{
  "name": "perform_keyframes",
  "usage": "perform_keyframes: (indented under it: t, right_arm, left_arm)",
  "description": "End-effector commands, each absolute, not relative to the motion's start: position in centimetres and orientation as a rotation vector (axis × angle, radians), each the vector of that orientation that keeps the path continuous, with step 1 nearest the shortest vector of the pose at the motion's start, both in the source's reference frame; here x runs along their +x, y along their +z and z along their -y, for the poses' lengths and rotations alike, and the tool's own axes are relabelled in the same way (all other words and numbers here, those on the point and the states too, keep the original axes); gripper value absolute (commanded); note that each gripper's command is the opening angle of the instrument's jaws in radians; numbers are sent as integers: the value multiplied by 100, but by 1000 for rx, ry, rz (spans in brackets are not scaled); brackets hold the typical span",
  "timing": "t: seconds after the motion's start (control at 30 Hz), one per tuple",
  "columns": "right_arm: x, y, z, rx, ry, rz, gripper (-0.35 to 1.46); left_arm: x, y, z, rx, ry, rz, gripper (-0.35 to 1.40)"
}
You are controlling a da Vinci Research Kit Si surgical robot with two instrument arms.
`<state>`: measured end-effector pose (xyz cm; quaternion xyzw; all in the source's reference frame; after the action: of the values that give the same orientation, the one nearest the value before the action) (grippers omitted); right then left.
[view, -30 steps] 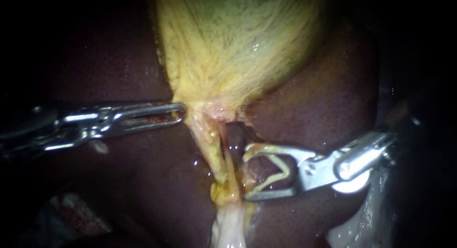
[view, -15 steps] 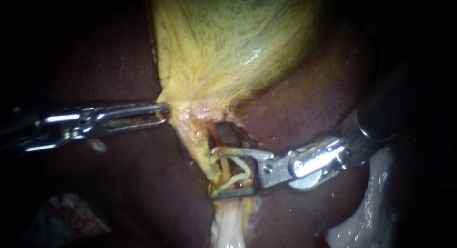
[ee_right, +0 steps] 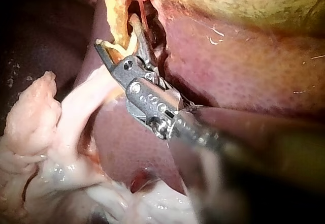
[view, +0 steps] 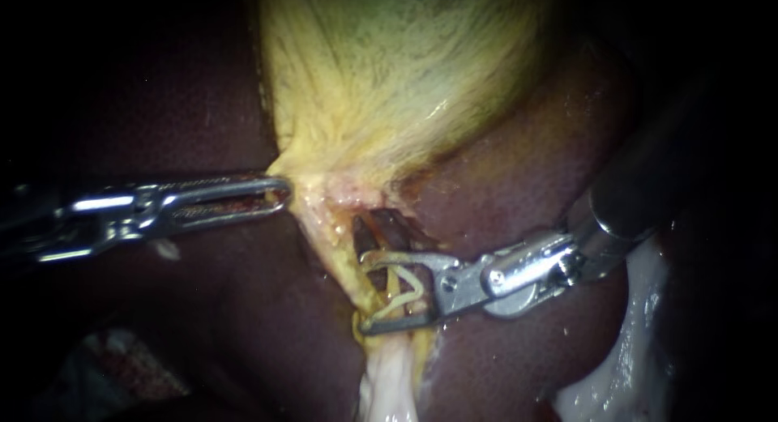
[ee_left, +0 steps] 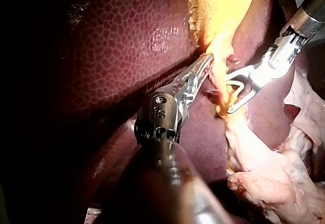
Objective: Clipping first clip left tube
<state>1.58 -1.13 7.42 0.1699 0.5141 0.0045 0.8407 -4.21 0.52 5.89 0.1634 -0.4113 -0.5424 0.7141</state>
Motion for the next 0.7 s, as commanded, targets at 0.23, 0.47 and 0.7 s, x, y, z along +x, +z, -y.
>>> perform_keyframes:
  t: [0.23, 0.47, 0.7]
  right_arm:
    - [171, 744, 131, 393, -26, -1099, 57]
    - [182, 744, 132, 418, -71, -1110, 55]
    - [180, 748, 131, 422, -78, -1103, 33]
  left_arm:
    - [-439, 597, -59, 370, -1202, 919, -35]
    - [-443, 600, -61, 372, -1201, 919, -35]
    - [-446, 601, -60, 373, -1201, 920, -35]
